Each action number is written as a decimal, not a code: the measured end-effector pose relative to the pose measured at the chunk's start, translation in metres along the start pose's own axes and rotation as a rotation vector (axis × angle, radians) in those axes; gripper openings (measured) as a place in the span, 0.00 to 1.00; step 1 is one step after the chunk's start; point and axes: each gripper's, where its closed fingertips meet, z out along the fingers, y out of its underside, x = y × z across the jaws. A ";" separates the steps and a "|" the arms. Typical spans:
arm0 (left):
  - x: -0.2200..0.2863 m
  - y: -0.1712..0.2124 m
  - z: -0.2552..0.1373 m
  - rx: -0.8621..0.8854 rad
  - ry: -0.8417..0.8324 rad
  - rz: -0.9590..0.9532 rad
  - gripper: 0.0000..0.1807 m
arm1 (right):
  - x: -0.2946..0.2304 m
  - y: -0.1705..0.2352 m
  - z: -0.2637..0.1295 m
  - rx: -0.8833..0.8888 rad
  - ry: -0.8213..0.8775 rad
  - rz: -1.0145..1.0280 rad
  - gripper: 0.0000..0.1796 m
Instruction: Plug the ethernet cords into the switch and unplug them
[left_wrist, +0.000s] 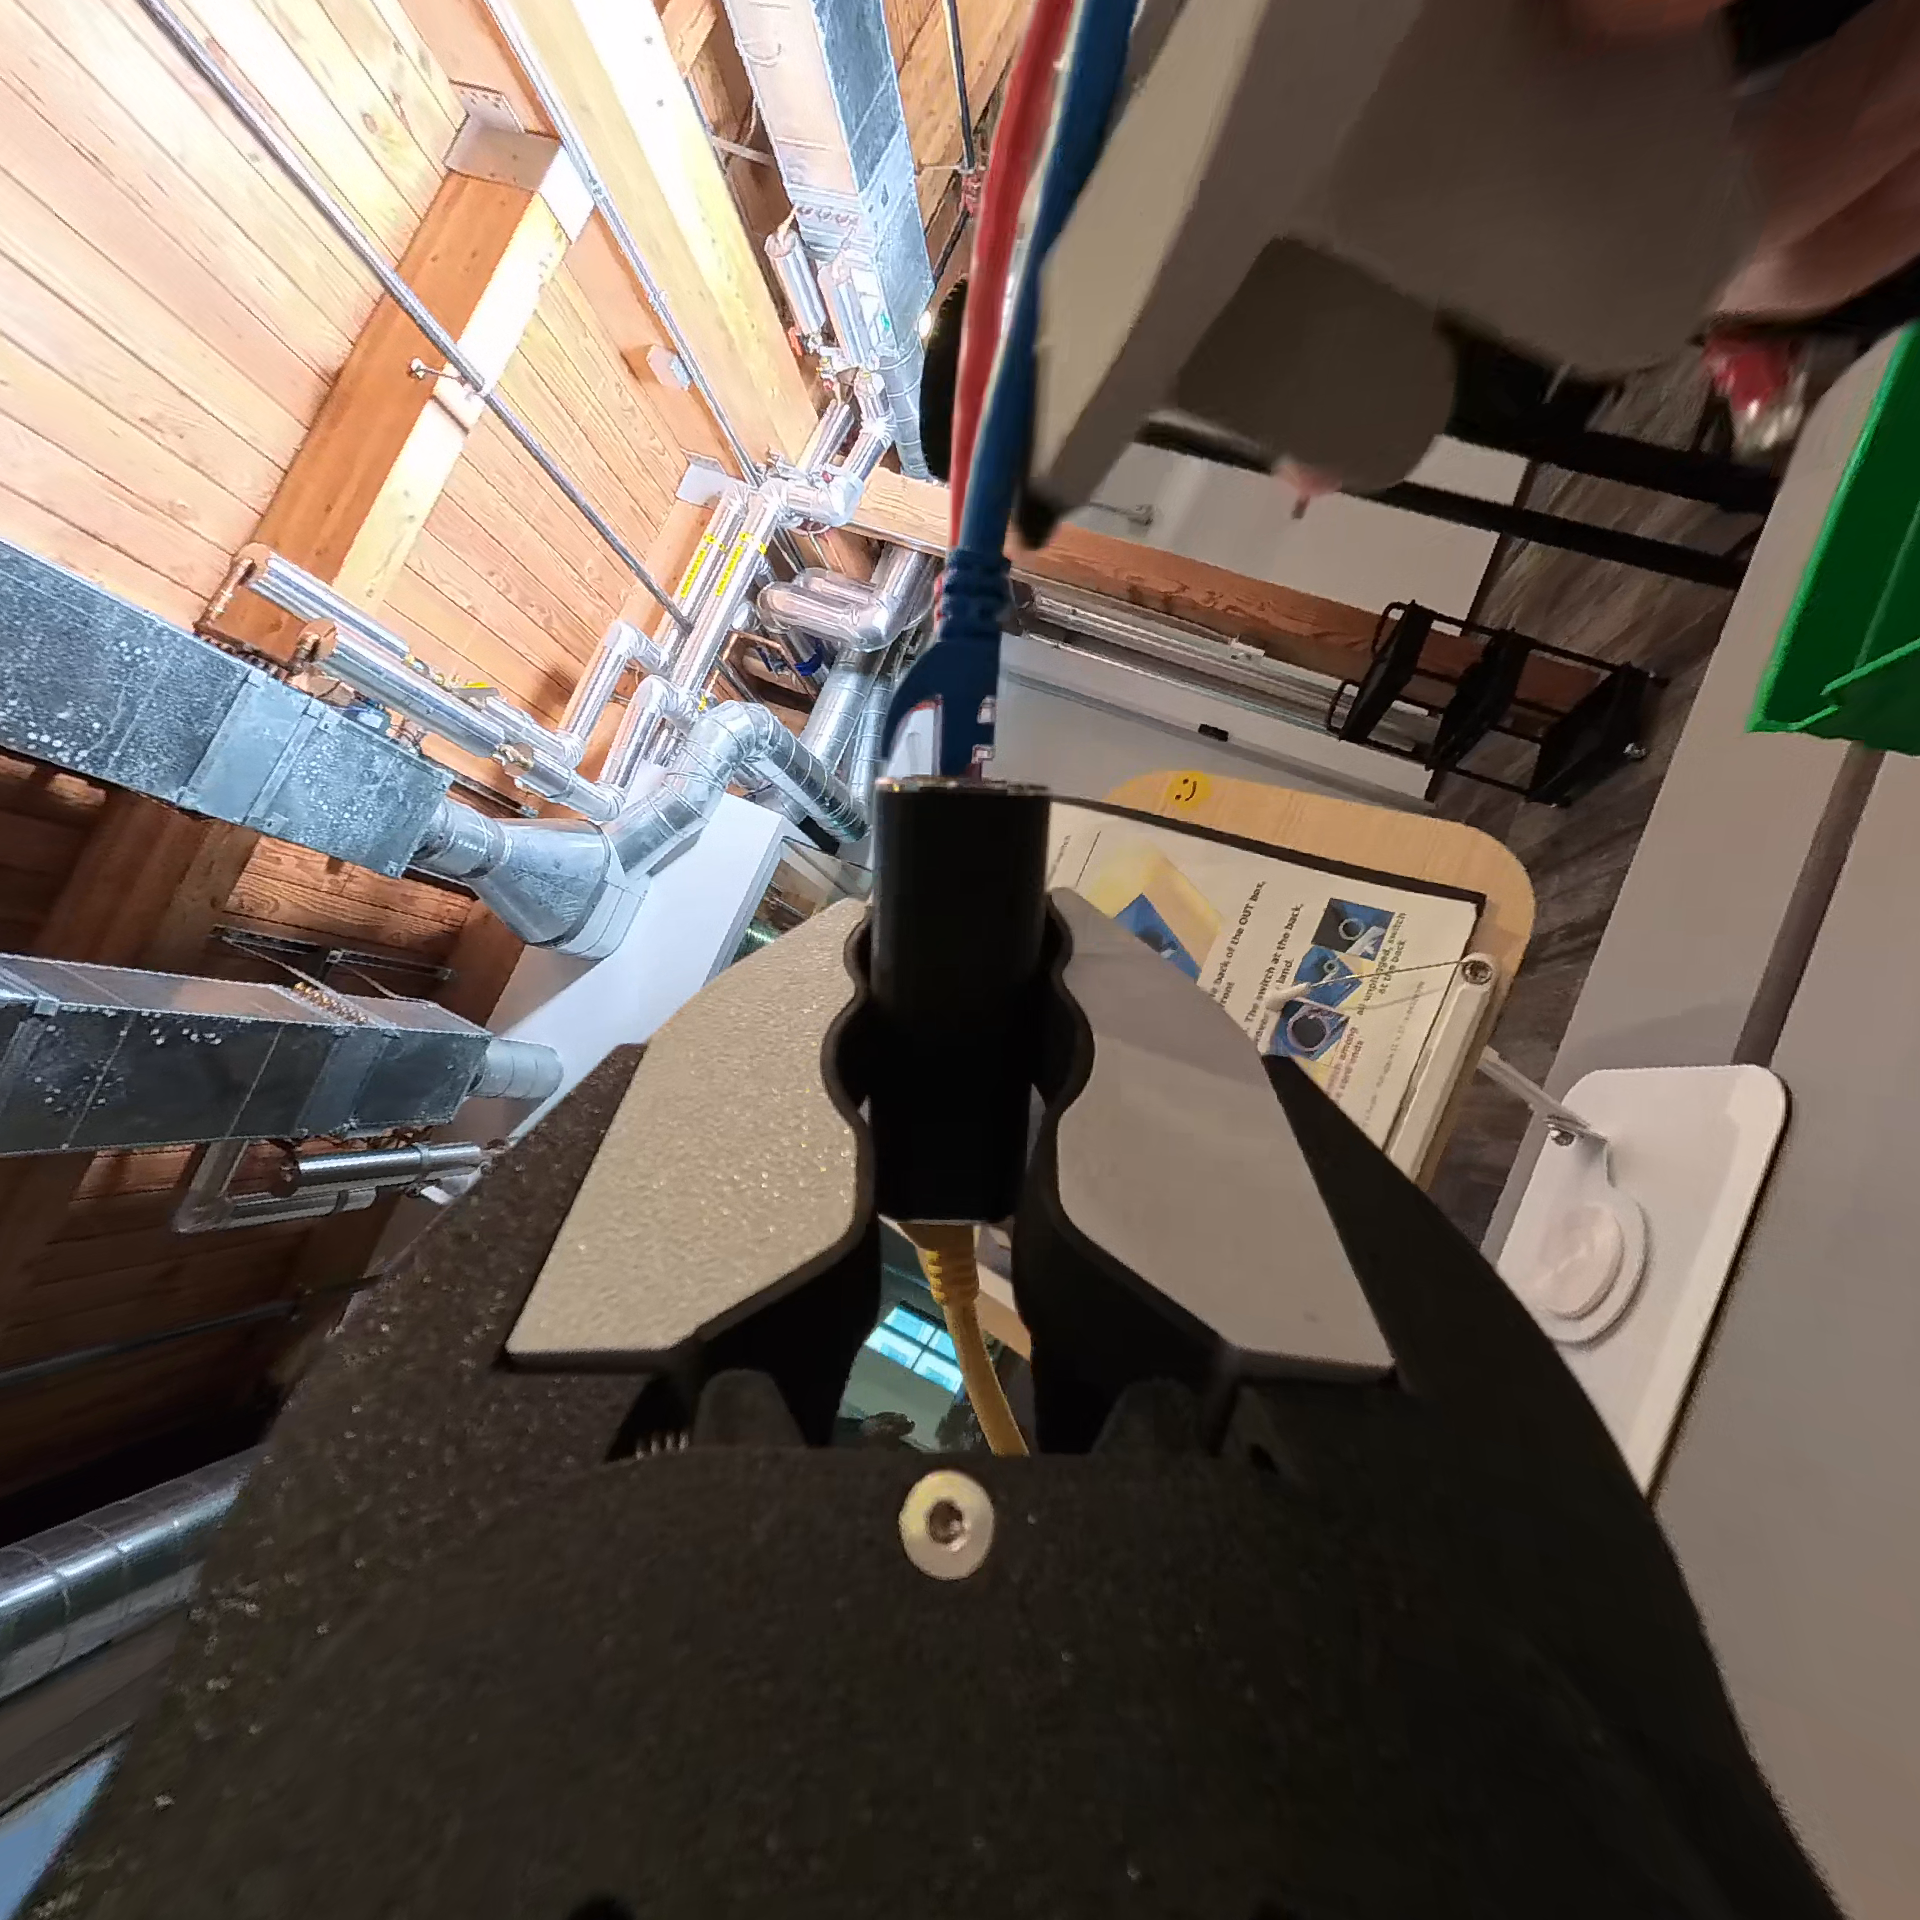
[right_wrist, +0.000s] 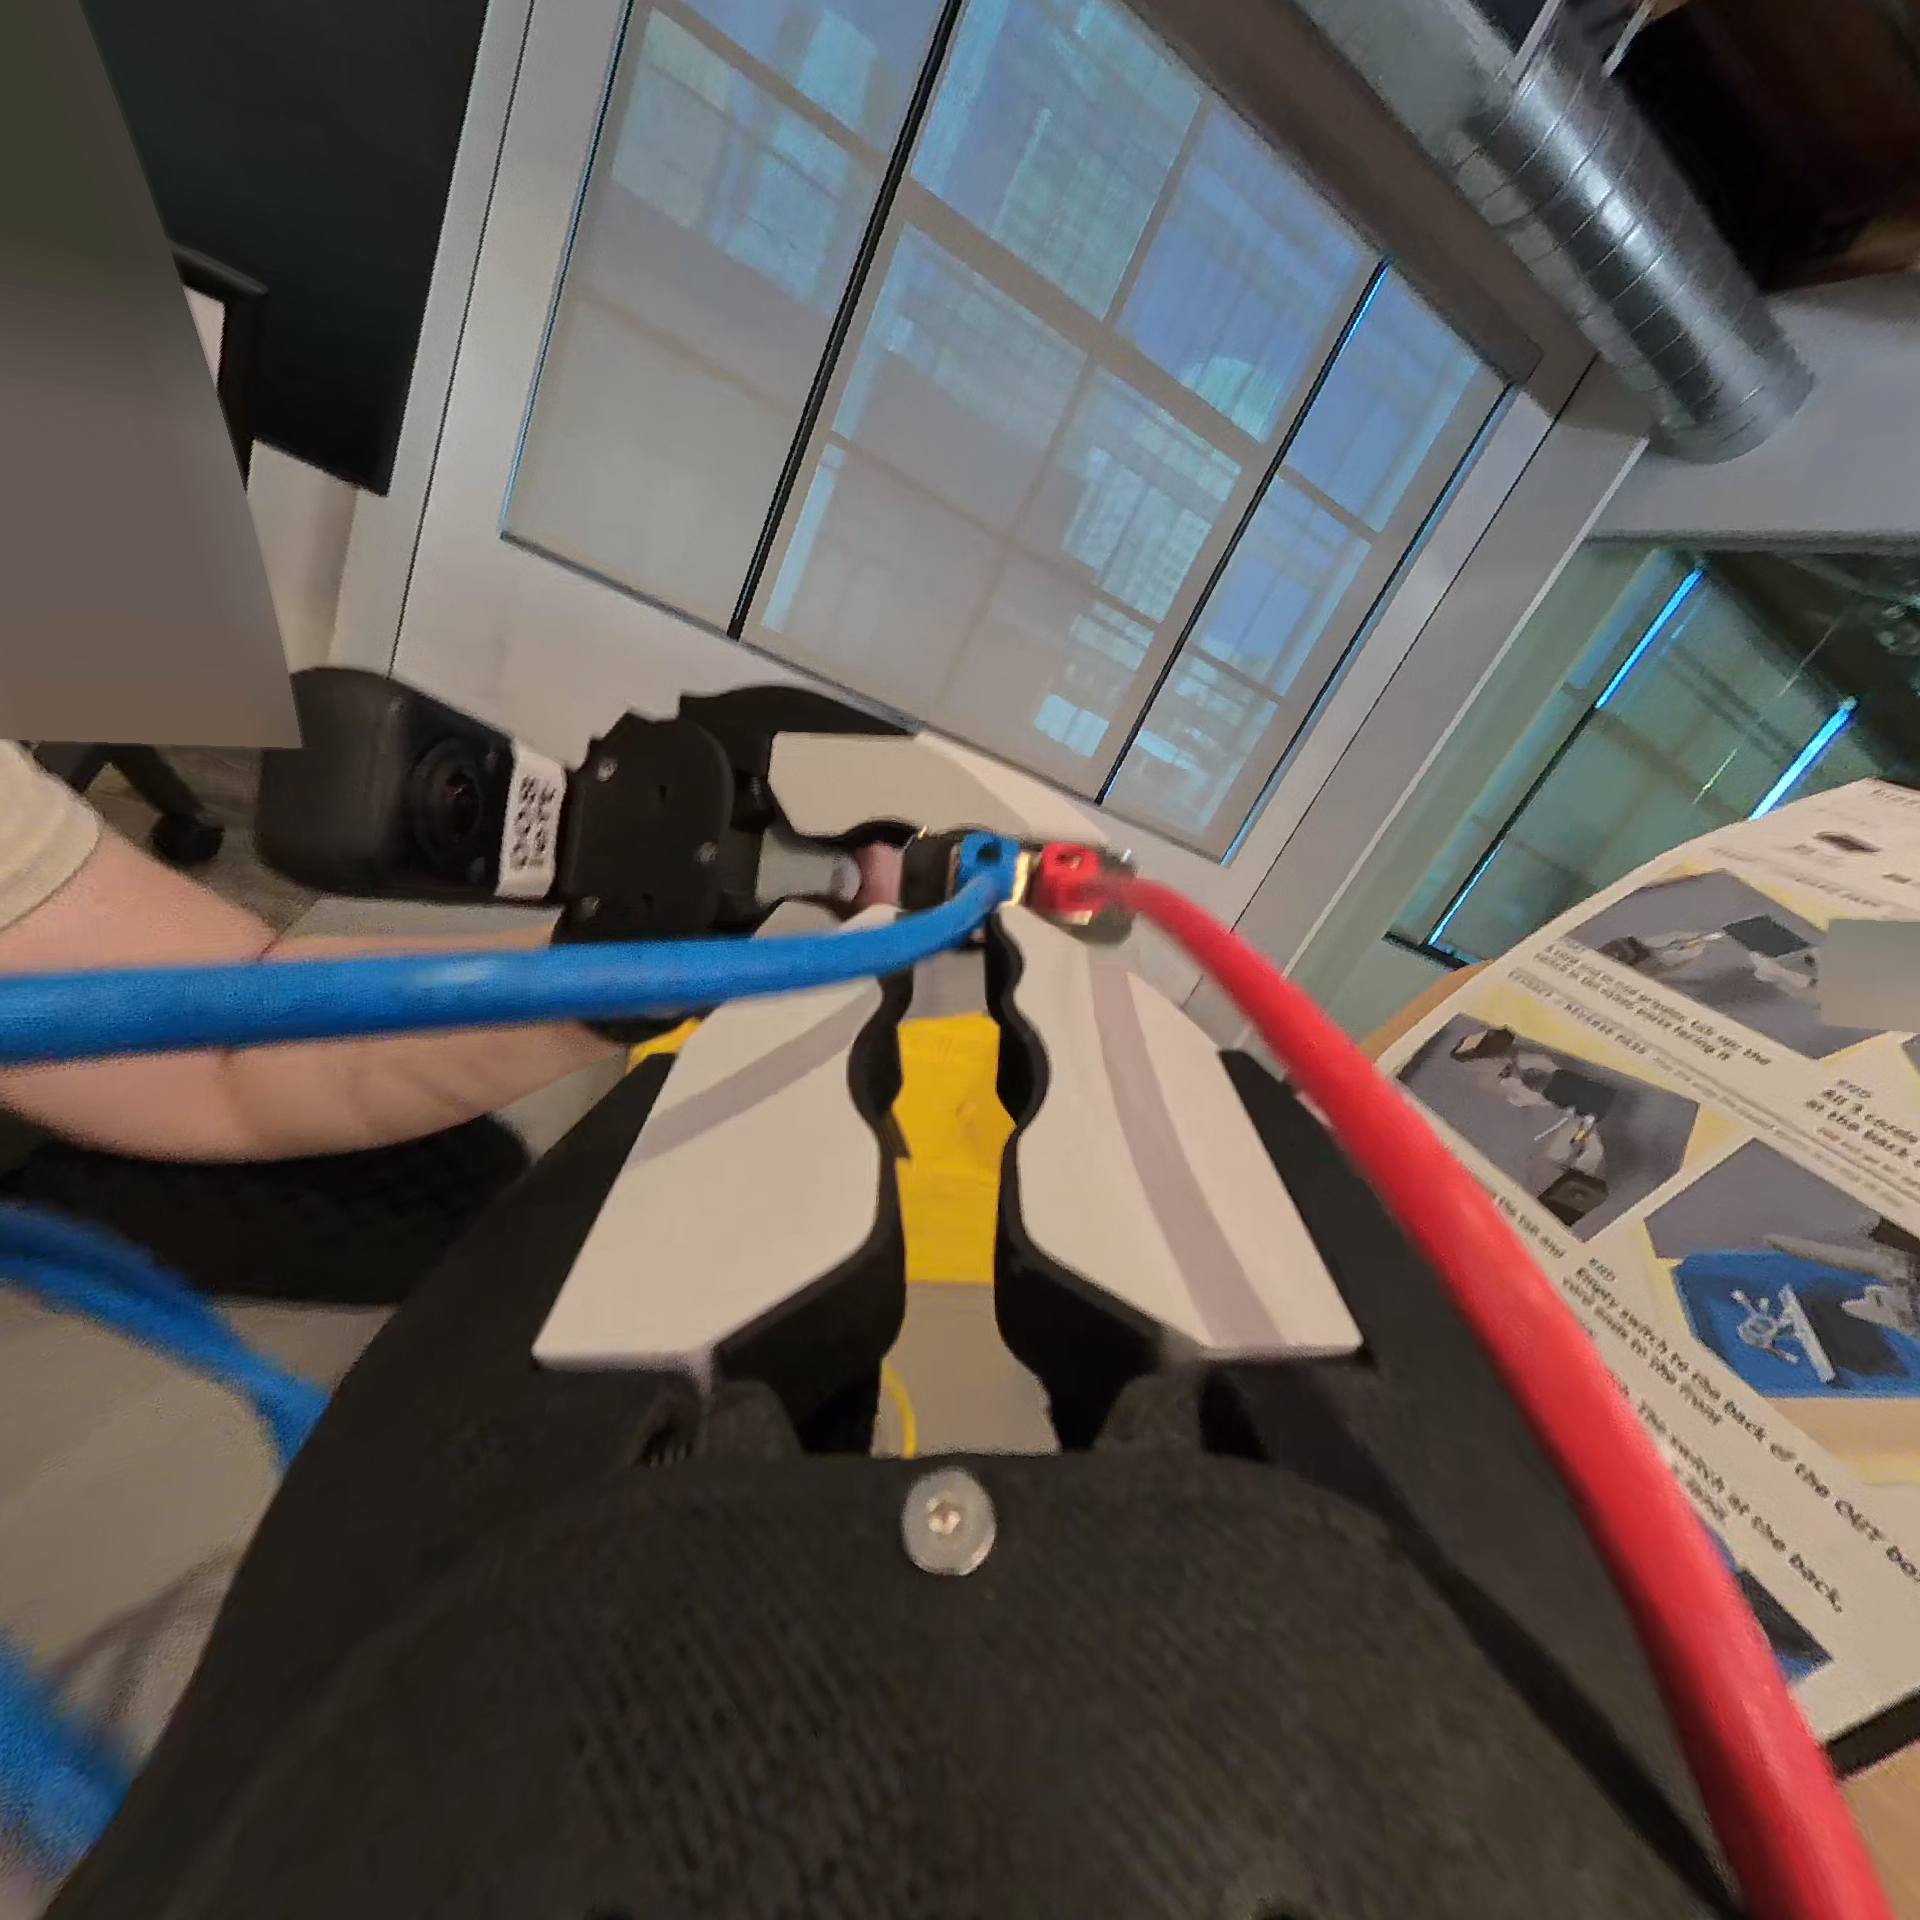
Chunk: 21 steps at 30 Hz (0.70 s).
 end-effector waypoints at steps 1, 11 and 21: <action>-0.002 0.002 0.000 0.001 -0.005 -0.011 0.14 | -0.002 0.003 -0.004 -0.040 -0.004 0.002 0.07; -0.019 0.009 -0.006 0.030 0.008 -0.087 0.14 | -0.037 0.041 -0.078 -0.275 0.346 0.152 0.04; 0.031 0.013 0.004 -0.050 0.184 0.116 0.14 | -0.065 -0.019 -0.170 -0.489 0.732 -0.062 0.03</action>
